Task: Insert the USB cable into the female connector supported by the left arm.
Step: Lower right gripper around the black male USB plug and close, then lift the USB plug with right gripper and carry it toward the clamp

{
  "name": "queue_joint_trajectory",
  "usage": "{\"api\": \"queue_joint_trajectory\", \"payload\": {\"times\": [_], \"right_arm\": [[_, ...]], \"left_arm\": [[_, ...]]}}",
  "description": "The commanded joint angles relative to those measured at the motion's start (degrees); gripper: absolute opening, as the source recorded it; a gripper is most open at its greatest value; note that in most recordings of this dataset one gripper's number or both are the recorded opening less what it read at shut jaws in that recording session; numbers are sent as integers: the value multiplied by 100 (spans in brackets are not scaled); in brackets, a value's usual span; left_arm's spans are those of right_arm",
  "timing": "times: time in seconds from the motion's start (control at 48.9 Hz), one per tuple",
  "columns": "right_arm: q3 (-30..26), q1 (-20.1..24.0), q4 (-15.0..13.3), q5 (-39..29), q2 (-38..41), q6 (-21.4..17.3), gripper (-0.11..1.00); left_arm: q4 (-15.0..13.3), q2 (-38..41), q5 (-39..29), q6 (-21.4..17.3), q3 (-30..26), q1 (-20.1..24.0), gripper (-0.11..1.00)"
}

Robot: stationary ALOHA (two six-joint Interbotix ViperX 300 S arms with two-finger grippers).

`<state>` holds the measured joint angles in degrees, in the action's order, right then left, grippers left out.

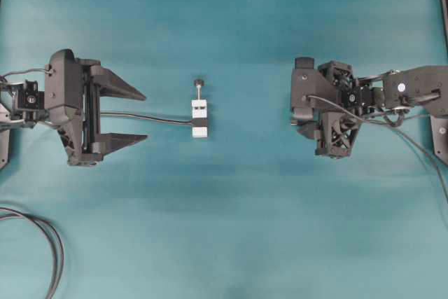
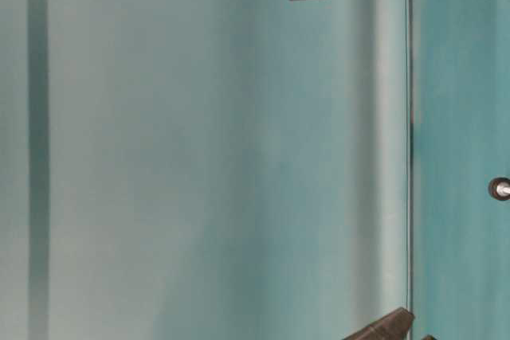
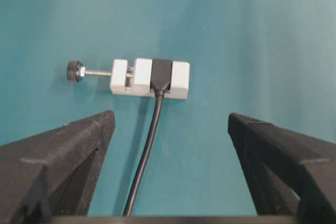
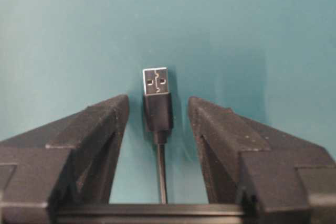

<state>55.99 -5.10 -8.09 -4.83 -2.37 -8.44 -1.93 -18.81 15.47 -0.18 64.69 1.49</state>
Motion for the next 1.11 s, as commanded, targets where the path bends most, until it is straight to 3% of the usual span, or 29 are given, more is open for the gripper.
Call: {"api": "queue_joint_trajectory", "payload": {"times": [0.0,0.246,0.962,1.085], "right_arm": [[-62,-26,-79,-114,-35,9,51],[-44,-26,-79,-396,-35,0,40],[26,79,-79,-668,-229,26,38],[9,141,-79,-580,-229,123,29]], "left_arm": [[0,-35,0,-53,-35,9,96],[9,-62,-141,-53,-35,9,96],[9,-211,-369,-44,-26,9,96],[9,-211,-369,-44,-26,9,96]]}}
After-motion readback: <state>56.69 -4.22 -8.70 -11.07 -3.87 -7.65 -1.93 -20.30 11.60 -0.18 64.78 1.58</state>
